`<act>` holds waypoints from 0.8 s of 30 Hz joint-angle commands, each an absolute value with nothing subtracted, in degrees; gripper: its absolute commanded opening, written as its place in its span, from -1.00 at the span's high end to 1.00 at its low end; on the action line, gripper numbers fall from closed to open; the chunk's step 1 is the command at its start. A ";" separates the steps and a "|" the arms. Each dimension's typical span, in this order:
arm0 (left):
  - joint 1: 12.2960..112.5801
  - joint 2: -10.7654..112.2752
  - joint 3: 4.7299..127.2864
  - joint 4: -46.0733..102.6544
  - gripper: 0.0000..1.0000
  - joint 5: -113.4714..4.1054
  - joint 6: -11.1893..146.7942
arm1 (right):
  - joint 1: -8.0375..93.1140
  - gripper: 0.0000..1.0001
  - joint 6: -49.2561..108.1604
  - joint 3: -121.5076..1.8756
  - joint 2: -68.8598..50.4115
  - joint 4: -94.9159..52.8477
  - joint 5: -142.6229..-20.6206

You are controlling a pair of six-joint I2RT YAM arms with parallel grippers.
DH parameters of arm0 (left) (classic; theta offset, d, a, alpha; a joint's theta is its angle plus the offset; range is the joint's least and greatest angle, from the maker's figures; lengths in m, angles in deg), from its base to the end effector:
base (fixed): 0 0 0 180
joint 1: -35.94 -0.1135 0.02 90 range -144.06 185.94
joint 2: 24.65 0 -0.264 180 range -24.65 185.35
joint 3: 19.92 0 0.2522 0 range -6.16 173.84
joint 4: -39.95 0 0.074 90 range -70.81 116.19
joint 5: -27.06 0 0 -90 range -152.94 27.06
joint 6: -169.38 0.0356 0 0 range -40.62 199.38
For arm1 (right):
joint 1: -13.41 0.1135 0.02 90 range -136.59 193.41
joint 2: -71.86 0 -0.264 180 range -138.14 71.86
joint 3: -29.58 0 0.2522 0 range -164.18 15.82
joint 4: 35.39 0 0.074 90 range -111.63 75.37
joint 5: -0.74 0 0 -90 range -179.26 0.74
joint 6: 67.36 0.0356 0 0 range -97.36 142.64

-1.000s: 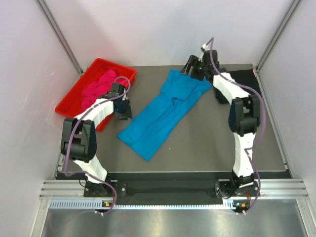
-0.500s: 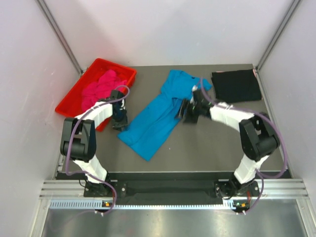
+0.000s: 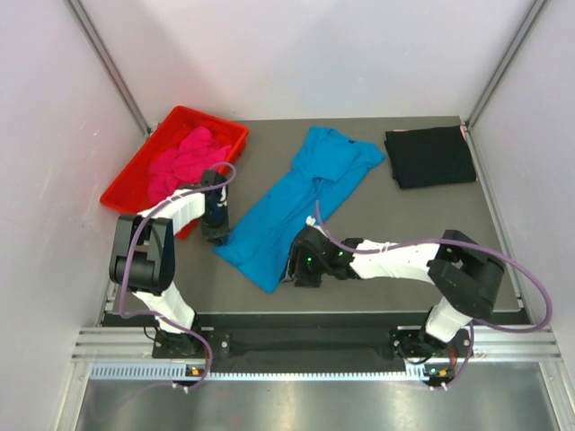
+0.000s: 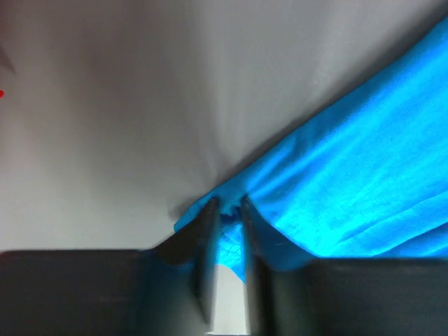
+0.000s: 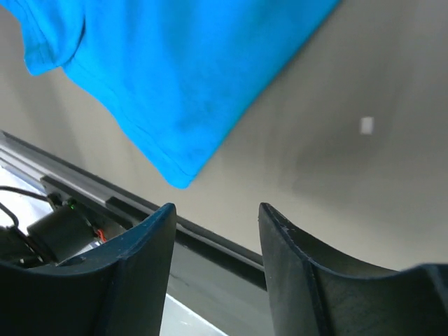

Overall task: Fold and stack the t-shirts
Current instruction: Fold the tshirt

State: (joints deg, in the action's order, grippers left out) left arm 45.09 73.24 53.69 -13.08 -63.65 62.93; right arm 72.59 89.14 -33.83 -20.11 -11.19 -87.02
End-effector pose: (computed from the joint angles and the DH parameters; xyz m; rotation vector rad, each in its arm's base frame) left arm 0.3063 -0.0489 0.1644 -0.1881 2.9163 -0.0543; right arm 0.1612 0.2729 0.1695 0.1577 2.7496 0.8502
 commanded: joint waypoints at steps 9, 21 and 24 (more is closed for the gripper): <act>44.82 71.50 52.81 -13.19 1.00 -59.00 63.74 | 76.78 0.02 96.47 -41.48 -28.60 -13.55 -93.39; 44.99 65.88 51.93 -15.29 1.00 -54.87 61.02 | 77.31 1.00 93.23 -40.61 -28.17 -8.18 -95.68; 45.60 63.60 50.89 -15.04 1.00 -49.95 59.44 | 77.13 1.00 91.28 -37.63 -24.48 -7.13 -96.55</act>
State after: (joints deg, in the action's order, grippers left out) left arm 45.00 67.07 52.01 -14.08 -55.50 61.45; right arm 76.65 93.79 -39.67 -28.78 -9.29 -94.24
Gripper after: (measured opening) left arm 0.011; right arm 0.005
